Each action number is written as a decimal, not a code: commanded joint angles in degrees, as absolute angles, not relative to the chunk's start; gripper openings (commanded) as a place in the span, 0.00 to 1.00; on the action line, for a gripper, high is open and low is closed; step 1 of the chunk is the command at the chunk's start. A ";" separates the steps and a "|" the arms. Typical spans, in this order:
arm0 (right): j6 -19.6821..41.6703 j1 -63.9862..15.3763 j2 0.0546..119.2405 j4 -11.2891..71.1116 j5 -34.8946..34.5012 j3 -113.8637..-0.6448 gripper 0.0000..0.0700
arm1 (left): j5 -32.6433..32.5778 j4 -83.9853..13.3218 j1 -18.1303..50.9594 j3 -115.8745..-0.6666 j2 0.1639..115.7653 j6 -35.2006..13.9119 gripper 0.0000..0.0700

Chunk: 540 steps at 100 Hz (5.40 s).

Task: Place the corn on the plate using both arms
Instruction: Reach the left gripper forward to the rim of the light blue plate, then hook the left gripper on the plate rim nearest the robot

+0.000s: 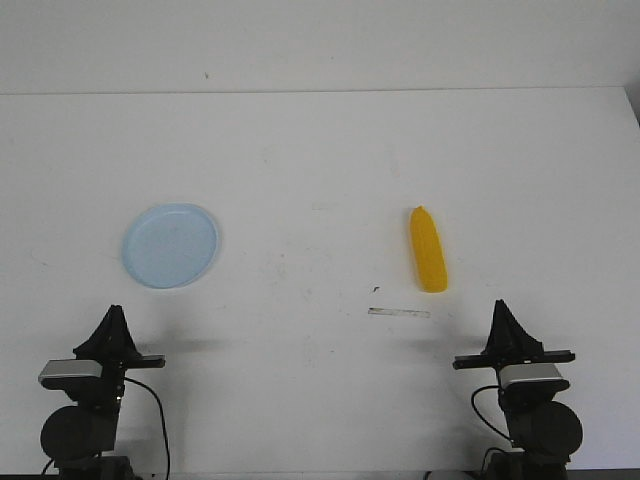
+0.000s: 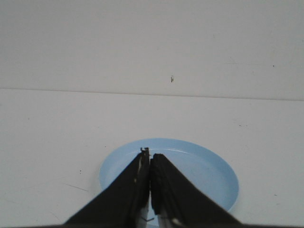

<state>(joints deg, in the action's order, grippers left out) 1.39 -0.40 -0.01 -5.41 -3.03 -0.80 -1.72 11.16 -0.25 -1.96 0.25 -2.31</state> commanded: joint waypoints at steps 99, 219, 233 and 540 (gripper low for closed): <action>1.91 -0.43 0.08 -6.00 -3.03 -0.73 0.02 | -1.61 -2.76 -0.36 -23.53 12.78 -10.15 0.00; 1.91 -0.43 0.08 -5.98 -3.03 -0.73 0.02 | 19.86 -42.22 -11.77 -66.24 79.11 -13.39 0.00; 1.91 -0.43 0.08 -6.00 -3.03 -0.73 0.02 | 26.44 -45.08 -14.46 -71.09 85.32 -12.51 0.00; 1.91 -0.43 0.08 -5.98 -3.03 -0.73 0.02 | 27.59 -34.13 -12.14 -72.77 98.13 -16.21 0.00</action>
